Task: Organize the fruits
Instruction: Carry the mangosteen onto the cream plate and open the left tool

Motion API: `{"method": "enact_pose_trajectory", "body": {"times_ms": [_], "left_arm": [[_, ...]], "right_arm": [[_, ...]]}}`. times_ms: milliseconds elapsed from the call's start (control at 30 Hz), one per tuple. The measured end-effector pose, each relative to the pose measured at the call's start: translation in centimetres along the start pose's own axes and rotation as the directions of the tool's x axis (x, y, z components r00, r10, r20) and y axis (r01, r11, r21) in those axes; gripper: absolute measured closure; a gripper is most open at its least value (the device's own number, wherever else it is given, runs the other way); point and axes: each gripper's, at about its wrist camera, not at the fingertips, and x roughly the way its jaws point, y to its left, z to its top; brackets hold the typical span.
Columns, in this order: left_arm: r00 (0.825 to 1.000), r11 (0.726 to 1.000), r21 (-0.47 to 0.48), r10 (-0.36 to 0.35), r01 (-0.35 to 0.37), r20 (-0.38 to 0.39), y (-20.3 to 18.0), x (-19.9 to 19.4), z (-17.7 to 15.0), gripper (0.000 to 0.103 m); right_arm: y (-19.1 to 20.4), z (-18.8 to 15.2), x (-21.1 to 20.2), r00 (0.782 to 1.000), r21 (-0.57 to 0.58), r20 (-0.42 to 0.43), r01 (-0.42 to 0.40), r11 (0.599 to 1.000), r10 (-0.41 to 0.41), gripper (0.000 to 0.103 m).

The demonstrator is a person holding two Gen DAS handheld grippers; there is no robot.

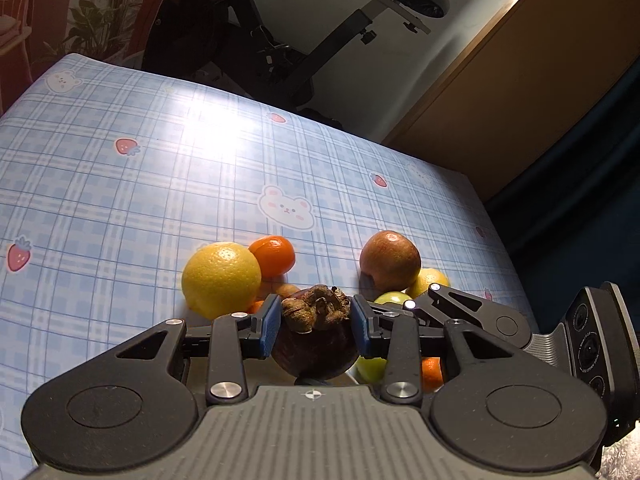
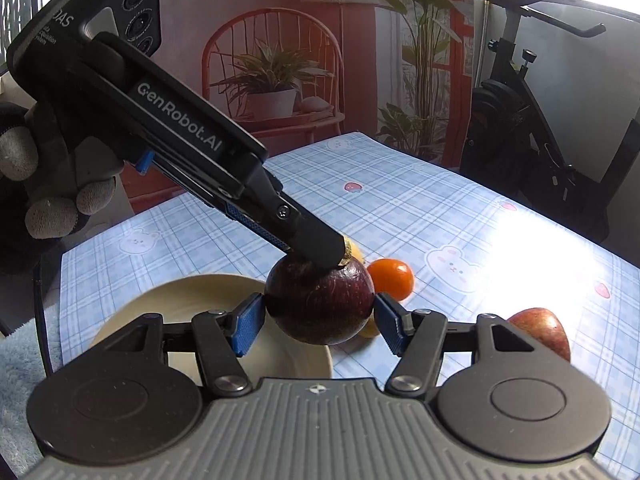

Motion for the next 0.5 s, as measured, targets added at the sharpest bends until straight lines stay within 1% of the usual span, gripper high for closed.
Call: {"method": "enact_pose_trajectory", "body": {"times_ms": [133,233,367,500], "left_arm": [[1.0,0.999,-0.032,0.027,-0.027,-0.007,1.8,-1.6,-0.9,0.063],[0.999,0.998,-0.047,0.051,-0.051,-0.017,2.9,-2.1,-1.4,0.063],[0.997,0.995,-0.06,0.073,-0.074,-0.02,3.9,-2.2,-1.9,0.063],[0.995,0.994,-0.051,0.092,-0.093,-0.026,4.2,-1.9,-2.3,0.063]], "right_arm": [[1.6,0.3,1.2,0.999,-0.013,-0.013,-0.05,0.999,0.05,0.041],[2.7,0.0,2.3,0.997,-0.02,-0.023,-0.069,0.997,0.069,0.041],[3.4,-0.5,3.4,0.997,-0.028,-0.019,-0.074,0.997,0.074,0.041],[4.0,-1.3,4.0,0.998,-0.055,-0.013,-0.056,0.997,0.055,0.041]]}}
